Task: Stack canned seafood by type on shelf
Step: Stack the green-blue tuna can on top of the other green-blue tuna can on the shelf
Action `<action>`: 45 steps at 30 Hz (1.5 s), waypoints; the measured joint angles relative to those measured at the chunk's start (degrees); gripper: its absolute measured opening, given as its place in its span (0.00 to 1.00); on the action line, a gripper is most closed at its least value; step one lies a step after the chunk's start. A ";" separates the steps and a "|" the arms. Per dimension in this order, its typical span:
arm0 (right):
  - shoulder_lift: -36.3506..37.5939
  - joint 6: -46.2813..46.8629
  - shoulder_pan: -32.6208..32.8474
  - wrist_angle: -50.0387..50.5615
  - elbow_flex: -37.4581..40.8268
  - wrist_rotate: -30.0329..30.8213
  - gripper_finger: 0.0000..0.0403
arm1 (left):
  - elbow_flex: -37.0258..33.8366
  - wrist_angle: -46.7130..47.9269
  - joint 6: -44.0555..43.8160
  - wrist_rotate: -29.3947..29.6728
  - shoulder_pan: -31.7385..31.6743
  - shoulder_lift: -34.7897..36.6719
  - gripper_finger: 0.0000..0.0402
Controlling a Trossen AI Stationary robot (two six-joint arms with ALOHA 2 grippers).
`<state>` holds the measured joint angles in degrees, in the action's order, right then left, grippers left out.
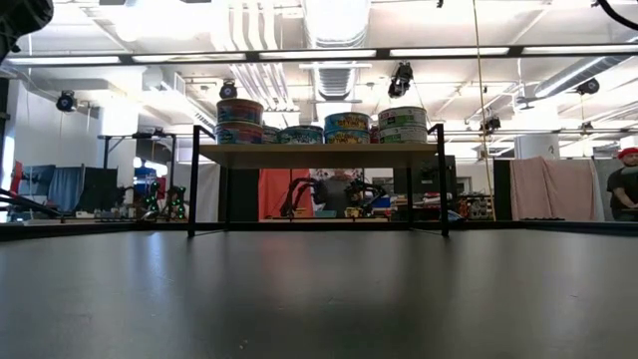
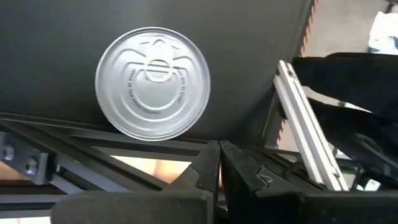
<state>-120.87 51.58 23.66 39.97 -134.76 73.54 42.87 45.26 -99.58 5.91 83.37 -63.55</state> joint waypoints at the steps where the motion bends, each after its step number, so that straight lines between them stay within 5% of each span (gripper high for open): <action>1: 0.18 -0.19 0.00 -0.03 0.00 0.18 0.03 | -0.15 0.12 -0.06 -0.08 -0.25 -0.21 0.00; 24: 0.77 -5.39 -0.02 0.11 -0.02 1.03 0.03 | -1.34 0.41 13.31 0.94 -6.31 -11.35 0.00; 33: 1.82 -5.80 1.44 0.14 -0.02 -3.95 0.03 | -4.53 -10.02 32.04 -4.34 -21.22 -10.92 0.00; 39: 3.14 -6.83 3.62 0.17 -0.02 -4.56 0.03 | -6.03 -13.03 46.15 -2.74 -33.53 -11.45 0.00; 45: 3.77 -8.18 4.00 0.08 -0.07 -4.54 0.03 | 0.75 -12.26 55.72 -0.81 -40.86 -9.31 0.00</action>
<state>-117.10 43.40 27.66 40.04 -134.82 69.00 43.61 33.00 -43.86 5.10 42.51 -72.86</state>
